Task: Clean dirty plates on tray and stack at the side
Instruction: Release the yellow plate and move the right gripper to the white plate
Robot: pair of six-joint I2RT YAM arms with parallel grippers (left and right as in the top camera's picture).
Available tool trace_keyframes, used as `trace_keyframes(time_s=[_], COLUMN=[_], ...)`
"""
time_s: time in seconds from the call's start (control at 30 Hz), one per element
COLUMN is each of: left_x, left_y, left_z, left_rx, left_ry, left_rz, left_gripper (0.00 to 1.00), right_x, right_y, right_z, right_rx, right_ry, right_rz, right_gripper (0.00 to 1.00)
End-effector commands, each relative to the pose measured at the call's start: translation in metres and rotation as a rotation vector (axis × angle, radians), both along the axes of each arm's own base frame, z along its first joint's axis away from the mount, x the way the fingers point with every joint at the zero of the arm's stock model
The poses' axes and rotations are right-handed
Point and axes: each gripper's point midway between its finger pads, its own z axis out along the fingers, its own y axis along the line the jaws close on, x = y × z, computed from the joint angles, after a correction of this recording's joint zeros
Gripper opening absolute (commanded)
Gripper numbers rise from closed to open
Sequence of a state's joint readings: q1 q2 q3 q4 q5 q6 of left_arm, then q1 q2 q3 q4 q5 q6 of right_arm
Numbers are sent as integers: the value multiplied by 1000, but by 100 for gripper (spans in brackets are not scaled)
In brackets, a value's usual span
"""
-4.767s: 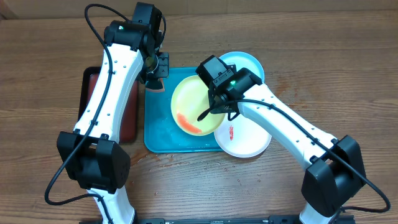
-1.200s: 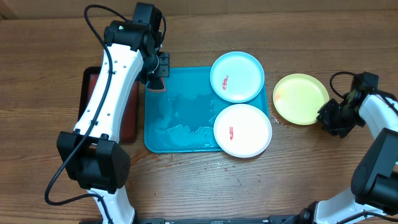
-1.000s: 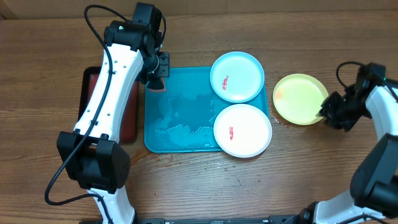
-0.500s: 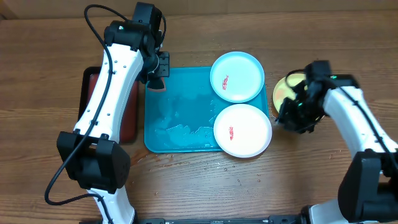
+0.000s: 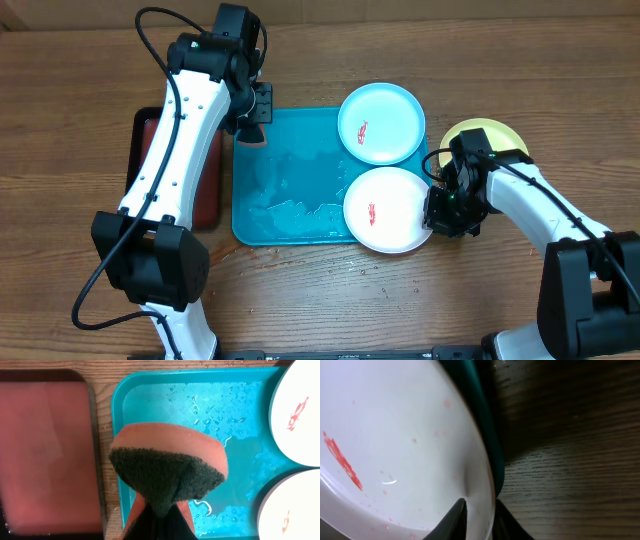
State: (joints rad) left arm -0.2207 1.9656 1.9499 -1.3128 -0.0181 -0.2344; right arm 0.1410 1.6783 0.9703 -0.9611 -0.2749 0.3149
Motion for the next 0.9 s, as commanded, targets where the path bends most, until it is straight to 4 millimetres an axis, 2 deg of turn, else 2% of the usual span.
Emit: trace_keyframes(time_s=[0.0,0.17,0.3,0.43,0.6,0.8,0.87], left_x=[0,0,0,1,2,2,2], left_y=[0,0,0,0,0,0,0], left_z=[3,3,3,3,3,3,3], left_rx=[-14,-14,-14,-16,-16,-16,-16], left_ry=[-7,-7,-7,-12,-16,-15,-15], left_rz=[18,18,18,18,18,18,18], left_gripper=[4,4,4,4,4,4,4], right_x=[0,-1,-8,-4,17,45,53], right_y=[-1,0,8,34,82,119,143], right_z=[-1,0,3,10,21,20,16], right_rx=[-11,-8,34,68,77,-17,2], right_ry=[-8,-2,29,10,-93,-274,-340], right_rz=[5,6,8,25,12,-155,-141], right_gripper=[11,4,4,4,4,4,4])
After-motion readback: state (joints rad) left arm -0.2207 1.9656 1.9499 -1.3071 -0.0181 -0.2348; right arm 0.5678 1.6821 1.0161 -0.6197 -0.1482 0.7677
